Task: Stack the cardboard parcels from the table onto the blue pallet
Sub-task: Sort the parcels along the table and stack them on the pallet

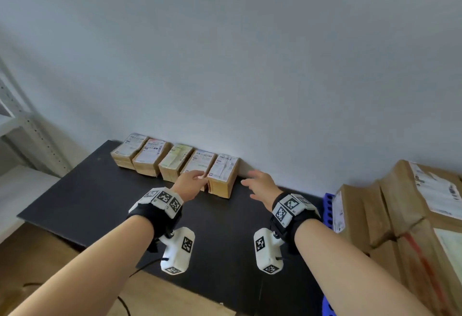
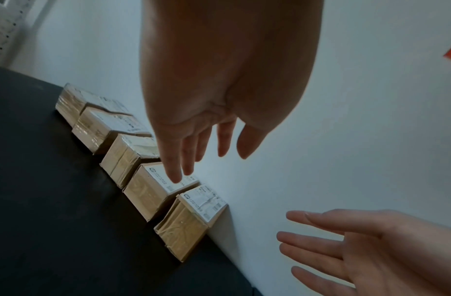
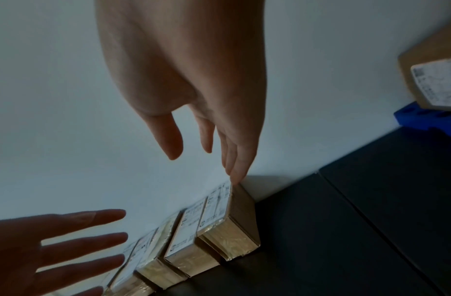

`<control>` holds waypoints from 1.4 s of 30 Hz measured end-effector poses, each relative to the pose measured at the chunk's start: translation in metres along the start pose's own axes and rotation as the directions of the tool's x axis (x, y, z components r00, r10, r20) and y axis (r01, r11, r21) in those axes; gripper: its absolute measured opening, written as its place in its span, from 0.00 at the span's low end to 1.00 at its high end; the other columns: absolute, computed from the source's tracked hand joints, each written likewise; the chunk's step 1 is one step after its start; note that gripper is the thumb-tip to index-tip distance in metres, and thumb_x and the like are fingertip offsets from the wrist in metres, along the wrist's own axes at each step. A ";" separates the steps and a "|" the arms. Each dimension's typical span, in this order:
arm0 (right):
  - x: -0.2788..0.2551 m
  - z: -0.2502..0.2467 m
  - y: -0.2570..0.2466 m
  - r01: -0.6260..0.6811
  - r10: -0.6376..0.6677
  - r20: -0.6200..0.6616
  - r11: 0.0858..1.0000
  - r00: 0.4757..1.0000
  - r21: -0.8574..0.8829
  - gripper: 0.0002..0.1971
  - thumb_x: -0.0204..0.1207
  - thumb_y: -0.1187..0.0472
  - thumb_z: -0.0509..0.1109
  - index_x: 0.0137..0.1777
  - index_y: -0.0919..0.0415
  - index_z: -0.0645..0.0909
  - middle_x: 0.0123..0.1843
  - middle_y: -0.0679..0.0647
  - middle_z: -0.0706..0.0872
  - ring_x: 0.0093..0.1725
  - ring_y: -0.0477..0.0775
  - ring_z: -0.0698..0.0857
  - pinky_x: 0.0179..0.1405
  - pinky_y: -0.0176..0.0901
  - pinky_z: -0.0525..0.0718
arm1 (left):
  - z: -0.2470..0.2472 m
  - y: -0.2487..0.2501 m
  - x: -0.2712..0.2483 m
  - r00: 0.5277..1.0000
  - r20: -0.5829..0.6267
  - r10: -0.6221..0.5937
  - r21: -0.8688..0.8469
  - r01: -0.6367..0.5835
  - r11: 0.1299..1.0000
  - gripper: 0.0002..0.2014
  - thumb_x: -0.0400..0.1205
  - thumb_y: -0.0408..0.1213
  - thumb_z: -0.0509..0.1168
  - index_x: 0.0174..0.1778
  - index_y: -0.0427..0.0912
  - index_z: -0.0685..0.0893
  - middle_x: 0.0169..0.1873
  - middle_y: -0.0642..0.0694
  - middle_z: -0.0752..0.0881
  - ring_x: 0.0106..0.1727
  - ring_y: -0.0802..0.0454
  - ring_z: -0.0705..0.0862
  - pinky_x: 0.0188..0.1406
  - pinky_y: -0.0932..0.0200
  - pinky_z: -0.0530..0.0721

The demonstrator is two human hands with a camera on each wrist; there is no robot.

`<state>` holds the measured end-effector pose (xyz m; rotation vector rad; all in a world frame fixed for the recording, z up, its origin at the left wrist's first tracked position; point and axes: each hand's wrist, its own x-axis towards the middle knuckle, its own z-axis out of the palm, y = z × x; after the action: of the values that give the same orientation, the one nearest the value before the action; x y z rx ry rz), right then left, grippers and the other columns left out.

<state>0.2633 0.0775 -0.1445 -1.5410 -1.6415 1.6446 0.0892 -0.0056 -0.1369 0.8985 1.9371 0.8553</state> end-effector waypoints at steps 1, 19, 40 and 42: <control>0.012 0.003 0.001 -0.014 0.014 0.003 1.000 1.000 -0.003 0.28 0.80 0.66 0.66 0.79 0.63 0.65 0.71 0.62 0.75 0.66 0.57 0.77 0.60 0.46 0.79 | -0.001 -0.002 0.013 1.000 0.008 -0.012 0.003 0.012 1.000 0.22 0.84 0.38 0.60 0.76 0.41 0.70 0.74 0.39 0.72 0.65 0.46 0.77 0.56 0.54 0.78; 0.142 0.056 0.027 -0.128 0.129 -0.104 0.992 0.986 0.013 0.35 0.77 0.66 0.70 0.81 0.59 0.59 0.79 0.59 0.68 0.77 0.58 0.69 0.75 0.52 0.71 | -0.008 -0.029 0.144 0.990 0.142 -0.010 -0.081 0.022 0.996 0.21 0.84 0.34 0.58 0.75 0.43 0.71 0.73 0.42 0.74 0.75 0.48 0.71 0.75 0.45 0.70; 0.164 0.058 0.054 -0.161 0.179 -0.104 0.973 0.978 0.163 0.42 0.72 0.71 0.74 0.82 0.51 0.58 0.78 0.54 0.71 0.78 0.56 0.68 0.73 0.63 0.74 | 0.020 -0.033 0.189 0.947 0.321 -0.031 -0.102 0.067 0.992 0.29 0.83 0.26 0.58 0.81 0.42 0.59 0.79 0.41 0.64 0.79 0.46 0.65 0.75 0.49 0.70; 0.163 0.058 0.055 -0.152 0.172 -0.096 0.971 0.980 0.186 0.41 0.72 0.72 0.73 0.81 0.50 0.59 0.78 0.54 0.71 0.78 0.55 0.69 0.72 0.63 0.75 | 0.024 -0.035 0.193 0.939 0.342 -0.035 -0.095 0.072 0.993 0.31 0.83 0.25 0.59 0.81 0.41 0.58 0.79 0.41 0.64 0.79 0.45 0.66 0.74 0.47 0.72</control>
<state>0.1819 0.1715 -0.2770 -1.6793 -1.3038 1.7017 0.0212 0.1414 -0.2500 0.8630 1.5945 0.7116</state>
